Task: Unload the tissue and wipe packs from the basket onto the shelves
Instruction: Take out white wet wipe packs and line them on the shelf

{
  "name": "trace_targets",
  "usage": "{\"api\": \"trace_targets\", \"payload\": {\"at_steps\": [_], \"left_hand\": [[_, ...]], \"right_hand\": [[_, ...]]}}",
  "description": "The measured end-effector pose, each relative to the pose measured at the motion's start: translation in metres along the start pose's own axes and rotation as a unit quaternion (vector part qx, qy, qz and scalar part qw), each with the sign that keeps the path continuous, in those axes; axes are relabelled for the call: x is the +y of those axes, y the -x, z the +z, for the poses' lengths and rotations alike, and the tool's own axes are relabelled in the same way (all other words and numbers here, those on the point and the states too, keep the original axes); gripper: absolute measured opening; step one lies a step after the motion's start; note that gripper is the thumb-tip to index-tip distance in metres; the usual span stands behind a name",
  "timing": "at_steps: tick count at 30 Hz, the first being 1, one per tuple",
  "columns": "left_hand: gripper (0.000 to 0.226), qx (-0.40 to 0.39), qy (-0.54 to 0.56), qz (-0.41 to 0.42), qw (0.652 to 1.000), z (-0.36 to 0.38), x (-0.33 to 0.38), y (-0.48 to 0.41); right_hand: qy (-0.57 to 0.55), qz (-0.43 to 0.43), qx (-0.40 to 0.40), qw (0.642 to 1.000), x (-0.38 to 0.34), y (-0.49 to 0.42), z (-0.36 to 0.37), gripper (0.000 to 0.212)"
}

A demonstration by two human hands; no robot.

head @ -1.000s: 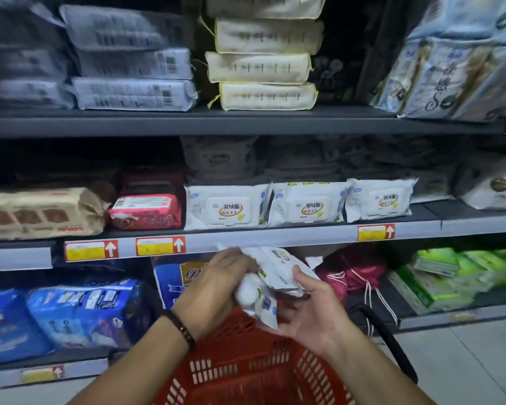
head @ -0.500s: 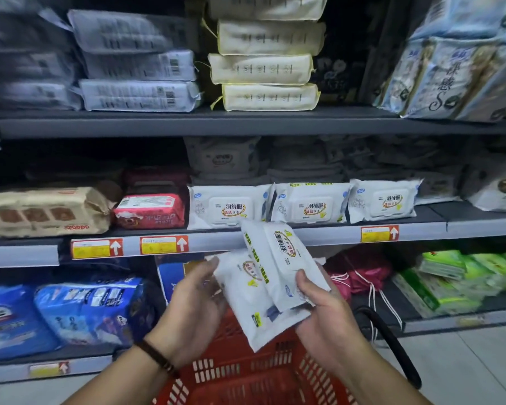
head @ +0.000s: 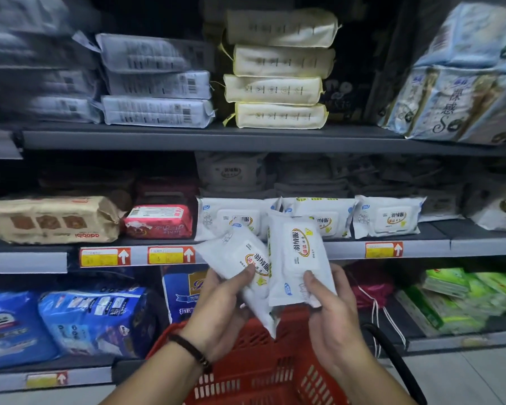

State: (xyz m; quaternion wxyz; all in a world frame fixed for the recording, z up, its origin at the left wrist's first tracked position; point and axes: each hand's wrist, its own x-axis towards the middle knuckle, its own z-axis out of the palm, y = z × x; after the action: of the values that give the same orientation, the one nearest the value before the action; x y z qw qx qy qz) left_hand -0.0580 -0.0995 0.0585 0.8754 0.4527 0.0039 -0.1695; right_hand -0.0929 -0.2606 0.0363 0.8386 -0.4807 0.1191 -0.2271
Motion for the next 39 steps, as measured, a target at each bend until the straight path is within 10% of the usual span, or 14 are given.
{"api": "trace_targets", "payload": {"at_steps": [5,10,16,27,39], "left_hand": [[0.058,-0.027,0.027,0.016,0.999,0.01,-0.009,0.002],[0.061,-0.033,-0.034,0.035,0.998,0.004,0.005,-0.006],[0.067,-0.039,-0.116,0.068,0.99,0.0,-0.005,-0.017],[0.026,-0.021,-0.063,0.091,0.994,0.041,-0.015,-0.028],[0.018,-0.078,-0.243,0.061,0.965,0.17,-0.077,-0.07]], "right_hand": [[0.146,-0.07,-0.048,0.986,0.014,0.014,0.008,0.037],[0.237,-0.097,-0.077,0.964,0.0,0.002,0.003,0.071],[0.628,-0.274,-0.197,0.701,-0.03,-0.021,-0.008,0.104],[0.504,-0.173,0.053,0.845,-0.056,-0.02,-0.029,0.101],[0.436,-0.141,0.271,0.847,-0.156,-0.077,-0.142,0.084]]}}
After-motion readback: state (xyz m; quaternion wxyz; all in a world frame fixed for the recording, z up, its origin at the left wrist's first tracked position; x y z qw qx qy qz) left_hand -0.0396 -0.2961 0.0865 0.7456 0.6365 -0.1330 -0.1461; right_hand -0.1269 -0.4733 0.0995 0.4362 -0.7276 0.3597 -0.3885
